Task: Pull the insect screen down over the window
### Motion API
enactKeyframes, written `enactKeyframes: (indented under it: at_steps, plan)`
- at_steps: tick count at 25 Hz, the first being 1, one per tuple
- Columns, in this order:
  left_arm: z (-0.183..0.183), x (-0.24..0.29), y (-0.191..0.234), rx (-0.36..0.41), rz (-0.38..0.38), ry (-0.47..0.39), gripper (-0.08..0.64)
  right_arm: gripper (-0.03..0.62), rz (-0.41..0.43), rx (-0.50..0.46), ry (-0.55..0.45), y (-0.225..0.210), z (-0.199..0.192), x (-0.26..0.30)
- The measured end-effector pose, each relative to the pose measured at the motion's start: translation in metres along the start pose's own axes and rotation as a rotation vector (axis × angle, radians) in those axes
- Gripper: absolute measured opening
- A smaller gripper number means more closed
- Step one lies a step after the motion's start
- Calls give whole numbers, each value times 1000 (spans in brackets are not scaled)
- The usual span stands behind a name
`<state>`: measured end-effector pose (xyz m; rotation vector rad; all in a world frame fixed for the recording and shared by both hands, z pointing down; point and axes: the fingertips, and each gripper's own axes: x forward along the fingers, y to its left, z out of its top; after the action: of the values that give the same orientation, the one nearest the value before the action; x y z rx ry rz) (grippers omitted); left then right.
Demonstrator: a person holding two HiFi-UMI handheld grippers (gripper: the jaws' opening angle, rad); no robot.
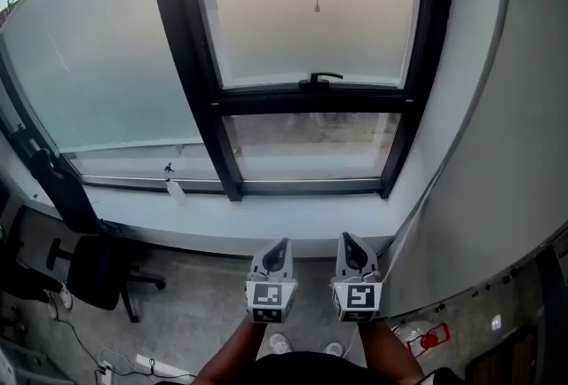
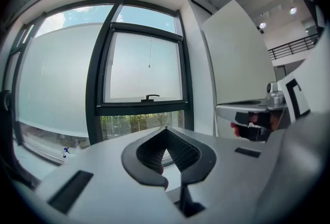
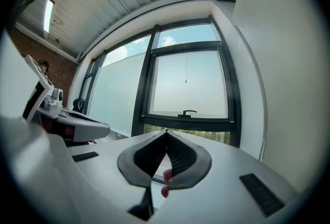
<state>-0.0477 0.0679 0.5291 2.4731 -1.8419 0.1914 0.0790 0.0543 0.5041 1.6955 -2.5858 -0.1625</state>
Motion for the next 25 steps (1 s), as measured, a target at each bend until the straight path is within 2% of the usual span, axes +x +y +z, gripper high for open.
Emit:
enactKeyframes:
  at_steps: [9, 13, 17, 21, 25]
  plan:
    - [1, 7, 30, -32, -23, -2, 3, 3, -18, 2, 29, 21, -4, 23]
    - [0, 11, 52, -2, -26, -2, 3, 3, -32, 1, 33, 32, -2, 36]
    - [2, 11, 68, -6, -36, -19, 3, 3, -35, 9, 36, 47, -3, 46]
    - [13, 13, 73, 6, -78, -58, 3, 3, -54, 8, 33, 57, -4, 55]
    - [17, 27, 75, 22, -98, -50, 3, 3, -73, 21, 28, 52, 1, 60]
